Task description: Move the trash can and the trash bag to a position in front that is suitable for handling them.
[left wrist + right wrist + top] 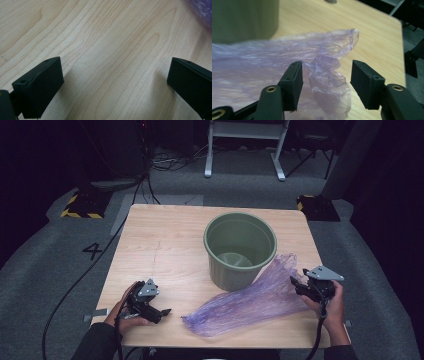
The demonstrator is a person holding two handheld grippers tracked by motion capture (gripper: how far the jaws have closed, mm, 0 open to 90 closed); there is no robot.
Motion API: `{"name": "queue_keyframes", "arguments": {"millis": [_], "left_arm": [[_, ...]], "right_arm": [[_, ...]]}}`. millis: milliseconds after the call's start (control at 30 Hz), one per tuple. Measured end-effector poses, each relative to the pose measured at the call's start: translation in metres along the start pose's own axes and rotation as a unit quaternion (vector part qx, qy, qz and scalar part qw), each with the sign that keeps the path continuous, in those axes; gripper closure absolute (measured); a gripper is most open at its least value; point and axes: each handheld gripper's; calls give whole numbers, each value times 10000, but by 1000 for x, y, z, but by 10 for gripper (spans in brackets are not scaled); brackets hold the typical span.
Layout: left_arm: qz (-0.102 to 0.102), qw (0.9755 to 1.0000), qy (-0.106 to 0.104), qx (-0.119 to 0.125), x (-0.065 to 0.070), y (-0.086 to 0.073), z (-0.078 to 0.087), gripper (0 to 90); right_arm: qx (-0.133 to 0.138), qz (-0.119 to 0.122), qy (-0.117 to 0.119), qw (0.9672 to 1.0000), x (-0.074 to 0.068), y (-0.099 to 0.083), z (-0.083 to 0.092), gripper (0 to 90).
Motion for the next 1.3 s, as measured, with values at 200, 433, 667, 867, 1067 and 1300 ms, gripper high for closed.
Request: {"name": "queue_keyframes", "arguments": {"millis": [200, 433, 667, 867, 1067, 1300], "left_arm": [[-24, 10000, -20, 2, 2, 1, -1, 2], [-52, 10000, -45, -5, 3, 2, -1, 2], [-54, 10000, -49, 4, 4, 2, -1, 2], [-57, 10000, -61, -1, 4, 2, -2, 2], [-95, 9999, -78, -11, 5, 3, -2, 2], [-93, 9999, -93, 8, 6, 4, -3, 2]], "right_arm": [[189, 34, 321, 9993, -12, 5, 23, 345], [295, -28, 861, 9958, -27, 6, 42, 309], [-20, 53, 1614, 9869, -59, -17, 40, 311], [-410, 183, 1812, 9824, -80, -42, 19, 398], [-509, 272, 1748, 9829, -83, -49, 0, 548], [-541, 245, 1606, 9852, -78, -49, -13, 673]]}}
Point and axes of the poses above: each handheld gripper's, and its own axes: z roughly backward along the jaws, y roughly out of its top, x roughly to its right, and after that the axes turned 6 degrees about -z, right-handed
